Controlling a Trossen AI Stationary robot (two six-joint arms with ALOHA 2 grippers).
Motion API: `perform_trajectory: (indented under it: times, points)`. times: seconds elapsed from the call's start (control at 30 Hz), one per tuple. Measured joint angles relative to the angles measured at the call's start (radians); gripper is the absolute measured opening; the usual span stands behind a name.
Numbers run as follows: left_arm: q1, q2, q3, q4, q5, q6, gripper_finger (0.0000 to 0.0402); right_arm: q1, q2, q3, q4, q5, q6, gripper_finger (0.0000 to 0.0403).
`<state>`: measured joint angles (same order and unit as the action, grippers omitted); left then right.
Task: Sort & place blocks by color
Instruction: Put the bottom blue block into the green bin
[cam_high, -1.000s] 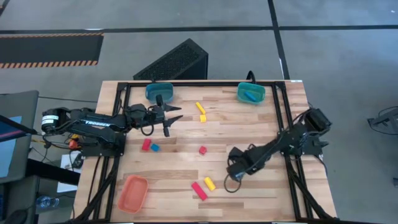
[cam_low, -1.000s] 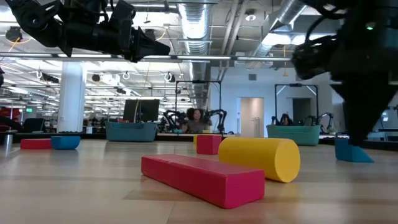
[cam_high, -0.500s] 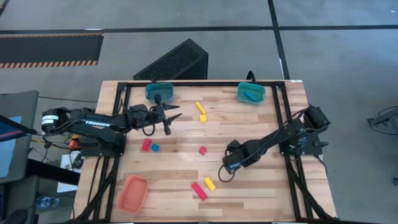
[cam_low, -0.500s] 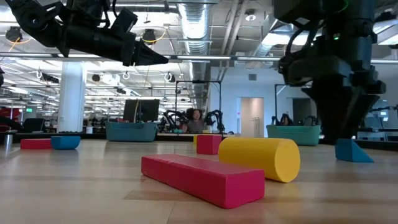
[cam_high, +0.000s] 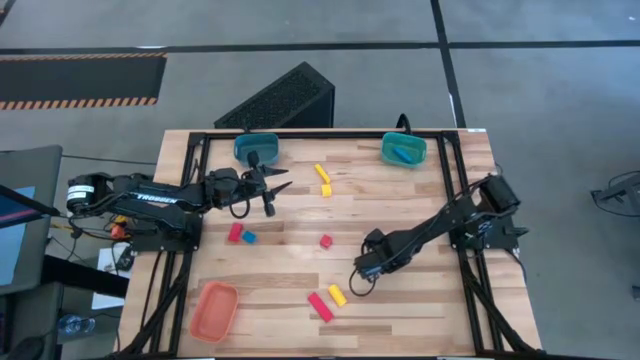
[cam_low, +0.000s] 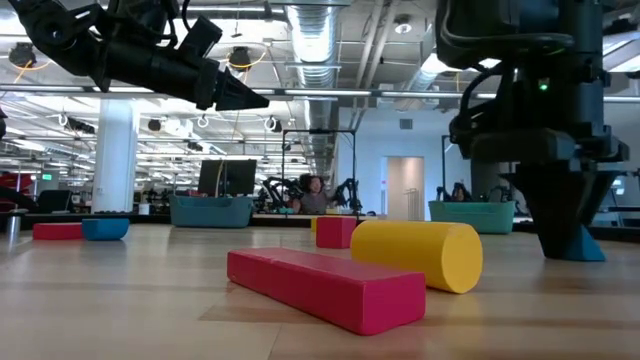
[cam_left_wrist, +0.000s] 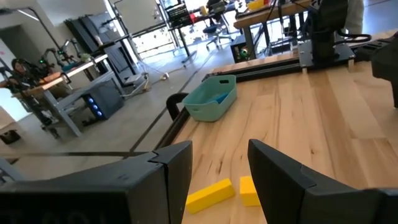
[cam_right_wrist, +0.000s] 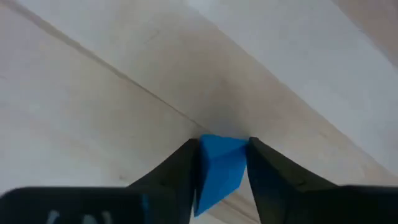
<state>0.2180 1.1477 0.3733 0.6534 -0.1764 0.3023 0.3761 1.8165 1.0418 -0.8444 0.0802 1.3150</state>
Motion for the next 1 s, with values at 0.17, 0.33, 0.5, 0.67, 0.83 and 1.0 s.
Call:
perform_trajectory:
  times: [0.17,0.33,0.5,0.67,0.83,1.0]
  points:
    - [0.0,0.0,0.0,0.009,0.0,0.002,0.0148,-0.005,-0.014,0.003,-0.028,0.001,-0.047,0.0085]
    - [0.0,0.0,0.0,0.036,0.015,0.0,0.0148,-0.027,-0.07,0.041,-0.068,0.155,-0.13,0.0039]
    - [0.0,0.0,0.0,0.041,0.04,-0.018,0.0148,-0.1,-0.148,0.043,-0.095,0.417,-0.277,0.0016]
    - [0.0,0.0,0.0,0.041,0.04,-0.038,0.0148,-0.238,-0.203,0.044,-0.066,0.726,-0.407,0.0002]
    - [0.0,0.0,0.0,0.029,0.032,-0.033,0.0148,-0.416,-0.213,0.044,0.008,0.779,-0.613,0.0002]
    - [0.0,0.0,0.0,0.015,0.031,-0.026,0.0148,-0.596,-0.207,0.026,0.131,0.74,-0.817,0.0002]
